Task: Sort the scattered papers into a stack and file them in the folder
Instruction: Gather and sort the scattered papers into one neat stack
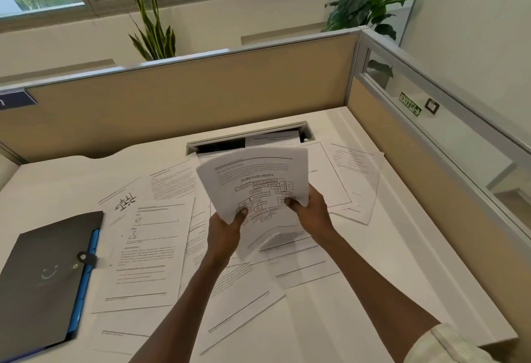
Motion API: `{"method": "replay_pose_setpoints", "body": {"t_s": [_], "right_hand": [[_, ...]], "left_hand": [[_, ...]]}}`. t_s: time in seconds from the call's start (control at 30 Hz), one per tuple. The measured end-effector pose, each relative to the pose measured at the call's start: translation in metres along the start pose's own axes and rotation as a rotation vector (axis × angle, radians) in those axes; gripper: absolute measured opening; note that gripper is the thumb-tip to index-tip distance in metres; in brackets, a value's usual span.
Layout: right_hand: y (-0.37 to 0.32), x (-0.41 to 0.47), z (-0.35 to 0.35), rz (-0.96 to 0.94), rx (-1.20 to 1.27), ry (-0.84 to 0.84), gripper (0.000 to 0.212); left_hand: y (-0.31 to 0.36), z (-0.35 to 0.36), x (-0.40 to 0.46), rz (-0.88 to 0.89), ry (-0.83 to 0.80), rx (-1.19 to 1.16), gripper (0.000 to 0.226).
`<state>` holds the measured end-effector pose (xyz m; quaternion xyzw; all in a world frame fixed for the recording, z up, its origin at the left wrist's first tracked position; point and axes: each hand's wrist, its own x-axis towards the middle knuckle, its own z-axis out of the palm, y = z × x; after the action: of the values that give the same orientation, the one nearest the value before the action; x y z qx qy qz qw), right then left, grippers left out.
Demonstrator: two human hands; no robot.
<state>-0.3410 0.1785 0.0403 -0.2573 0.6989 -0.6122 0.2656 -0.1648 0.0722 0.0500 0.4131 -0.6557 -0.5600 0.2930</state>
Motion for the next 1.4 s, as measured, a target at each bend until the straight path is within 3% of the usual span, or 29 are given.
{"method": "replay_pose_setpoints", "body": {"t_s": [0.17, 0.27, 0.33, 0.43, 0.5, 0.7, 1.0, 1.17, 1.4], "right_hand": [[0.002, 0.025, -0.022, 0.038, -0.219, -0.037, 0.046], [0.016, 0.042, -0.044, 0.106, -0.419, 0.179, 0.048], [0.027, 0.053, -0.059, 0.267, -0.583, 0.346, 0.052], [0.04, 0.065, -0.081, 0.493, -0.78, 0.454, 0.087], [0.048, 0.071, -0.091, 0.581, -0.787, 0.482, 0.106], [0.06, 0.084, -0.093, 0.71, -0.896, 0.547, 0.129], [0.062, 0.104, -0.105, 0.829, -0.683, 0.525, 0.092], [0.06, 0.093, -0.109, 0.656, -0.635, 0.541, 0.043], [0.048, 0.075, -0.114, 0.411, -0.714, 0.57, 0.016]], "left_hand": [[0.003, -0.007, 0.012, -0.018, 0.011, 0.046, 0.036], [-0.001, -0.015, 0.016, -0.054, 0.031, 0.033, 0.035], [-0.007, -0.02, 0.017, -0.081, 0.046, 0.018, 0.03], [-0.014, -0.029, 0.016, -0.118, 0.074, -0.008, 0.019], [-0.017, -0.035, 0.015, -0.14, 0.094, -0.014, 0.016], [-0.022, -0.052, 0.02, -0.171, 0.159, -0.019, 0.018], [-0.021, -0.052, 0.032, -0.187, 0.154, -0.026, 0.022], [-0.015, -0.046, 0.029, -0.176, 0.131, -0.028, 0.021], [-0.009, -0.044, 0.024, -0.179, 0.126, -0.034, 0.035]]}}
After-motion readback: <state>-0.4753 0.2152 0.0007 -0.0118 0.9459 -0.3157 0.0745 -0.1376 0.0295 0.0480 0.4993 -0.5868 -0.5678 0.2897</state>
